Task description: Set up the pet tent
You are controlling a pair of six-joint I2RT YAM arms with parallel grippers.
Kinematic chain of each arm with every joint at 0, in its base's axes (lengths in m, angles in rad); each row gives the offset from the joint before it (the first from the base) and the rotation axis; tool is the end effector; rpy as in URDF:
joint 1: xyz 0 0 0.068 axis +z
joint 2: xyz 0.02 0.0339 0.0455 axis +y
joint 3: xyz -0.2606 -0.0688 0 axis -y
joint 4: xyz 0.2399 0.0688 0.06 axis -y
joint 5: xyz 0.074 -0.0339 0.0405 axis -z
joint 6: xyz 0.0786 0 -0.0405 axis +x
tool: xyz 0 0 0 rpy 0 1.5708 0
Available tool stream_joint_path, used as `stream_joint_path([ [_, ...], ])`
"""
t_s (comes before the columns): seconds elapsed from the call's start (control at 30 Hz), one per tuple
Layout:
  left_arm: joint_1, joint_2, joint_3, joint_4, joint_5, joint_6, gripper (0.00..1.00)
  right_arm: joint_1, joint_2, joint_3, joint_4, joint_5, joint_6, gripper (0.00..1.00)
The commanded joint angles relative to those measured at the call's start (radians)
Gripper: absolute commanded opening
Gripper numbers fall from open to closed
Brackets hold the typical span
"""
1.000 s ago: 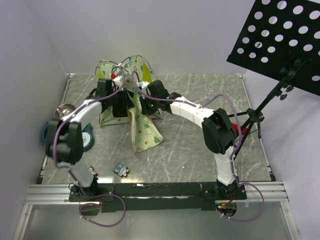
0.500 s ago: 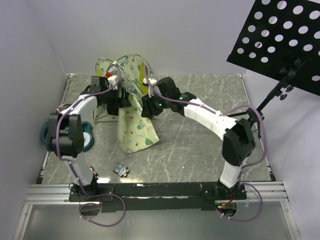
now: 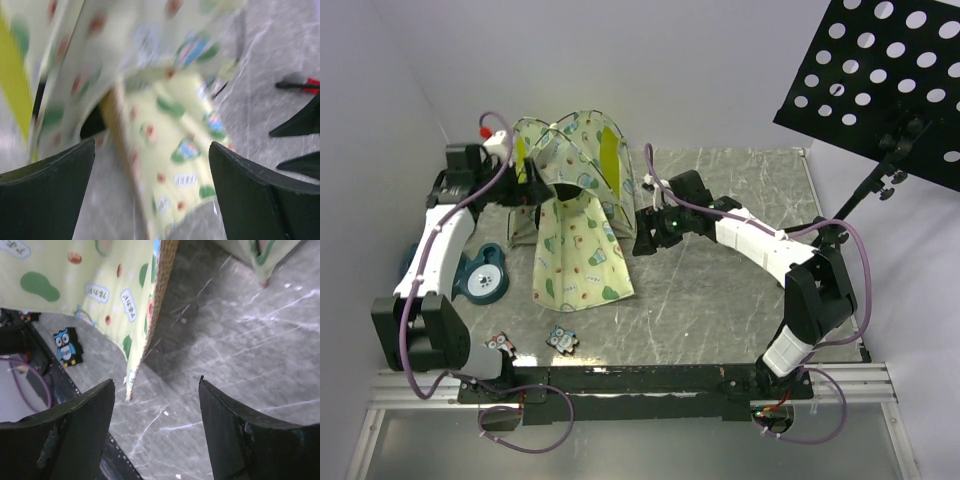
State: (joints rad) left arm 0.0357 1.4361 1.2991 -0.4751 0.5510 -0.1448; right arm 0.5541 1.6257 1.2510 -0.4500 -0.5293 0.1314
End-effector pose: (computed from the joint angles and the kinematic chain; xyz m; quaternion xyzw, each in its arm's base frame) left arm 0.3475 -0.0288 0.3174 0.0480 0.8617 -0.2652 0.4300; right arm 0.2987 0.2315 0.2376 -0.2818 0.8588 0.3476 0.2494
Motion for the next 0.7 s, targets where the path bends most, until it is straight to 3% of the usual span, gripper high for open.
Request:
stream_joint_path([
  [0.0, 0.018, -0.155, -0.127, -0.233, -0.017, 0.024, 1.00, 0.007, -0.053, -0.053, 0.029, -0.081, 0.043, 0.76],
  [0.17, 0.018, -0.310, -0.273, -0.346, -0.042, -0.014, 0.97, 0.058, -0.056, -0.127, 0.071, -0.110, 0.099, 0.76],
  [0.33, 0.018, -0.336, -0.383, -0.347, -0.007, -0.055, 0.75, 0.095, 0.038, -0.159, 0.164, -0.123, 0.165, 0.74],
  [0.4, 0.018, -0.307, -0.420, -0.343, 0.050, -0.068, 0.62, 0.110, 0.086, -0.136, 0.184, -0.142, 0.180, 0.67],
  [0.47, 0.015, -0.290, -0.413, -0.320, 0.079, -0.059, 0.46, 0.119, 0.118, -0.113, 0.209, -0.147, 0.198, 0.51],
  [0.57, 0.015, -0.223, -0.364, -0.258, 0.076, -0.096, 0.10, 0.119, 0.128, -0.052, 0.237, -0.149, 0.227, 0.06],
  [0.6, 0.015, -0.197, -0.330, -0.237, 0.063, -0.110, 0.01, 0.119, 0.122, -0.030, 0.246, -0.141, 0.234, 0.00],
  [0.67, 0.015, -0.126, -0.221, -0.174, 0.038, -0.134, 0.01, 0.113, 0.109, 0.020, 0.276, -0.120, 0.240, 0.00],
])
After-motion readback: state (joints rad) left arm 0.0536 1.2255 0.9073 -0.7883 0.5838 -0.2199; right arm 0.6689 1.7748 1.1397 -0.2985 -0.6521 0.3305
